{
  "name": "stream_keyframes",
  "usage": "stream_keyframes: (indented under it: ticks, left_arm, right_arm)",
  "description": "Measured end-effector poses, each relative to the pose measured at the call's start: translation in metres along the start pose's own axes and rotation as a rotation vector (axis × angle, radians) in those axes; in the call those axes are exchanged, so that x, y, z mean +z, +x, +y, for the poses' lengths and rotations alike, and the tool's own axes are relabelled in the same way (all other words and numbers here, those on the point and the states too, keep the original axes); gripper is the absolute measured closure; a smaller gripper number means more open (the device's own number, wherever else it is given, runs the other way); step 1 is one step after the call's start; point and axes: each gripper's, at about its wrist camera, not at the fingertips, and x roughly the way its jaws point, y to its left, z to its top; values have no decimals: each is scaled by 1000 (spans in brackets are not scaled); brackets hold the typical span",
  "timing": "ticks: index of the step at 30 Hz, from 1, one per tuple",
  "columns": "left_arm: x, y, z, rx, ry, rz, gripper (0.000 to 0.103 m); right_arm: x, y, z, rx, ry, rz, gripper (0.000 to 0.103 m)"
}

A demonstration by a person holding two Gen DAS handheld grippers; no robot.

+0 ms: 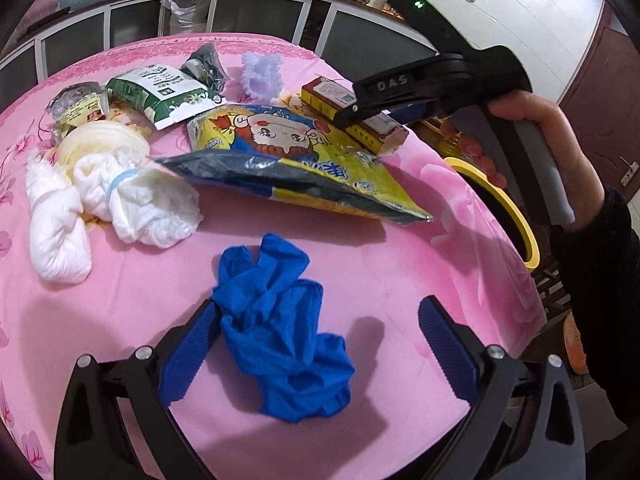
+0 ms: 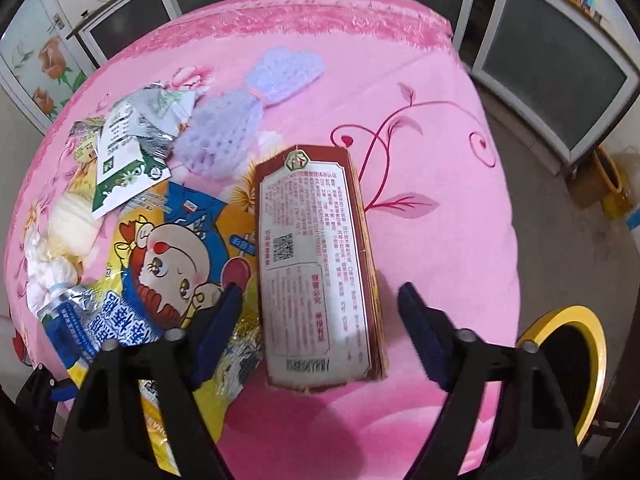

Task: Collect trash
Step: 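Grasp the second blue glove with the left tool while the right tool grasps the red-and-white box, then carry the box and glove over the bin and open both tools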

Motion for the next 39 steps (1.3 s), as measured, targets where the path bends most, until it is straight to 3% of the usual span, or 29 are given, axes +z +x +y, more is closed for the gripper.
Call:
stream_keyframes:
  ticks: [2, 7, 10, 19, 28, 39]
  left_arm:
    - [3, 2, 1, 8, -9, -1, 11]
    - [8, 4, 2, 59, -1, 4, 61]
    - [7, 3, 5, 64, -9, 9, 83]
    - [4, -26, 5, -22, -44, -17, 88]
    - [8, -59, 2, 6, -23, -87, 88]
    - [7, -58, -17, 13, 40, -89, 88]
  right_arm:
    - [0, 4, -4, 18, 27, 11, 44]
    - [-2, 3, -11, 39, 53, 1, 54]
    - [-4, -3, -15, 53, 84, -20, 58]
    - [-21, -39, -32, 71, 139, -94, 62]
    - [-44, -78, -35, 113, 146, -152, 62]
    - [-92, -100, -43, 121, 169, -180, 62]
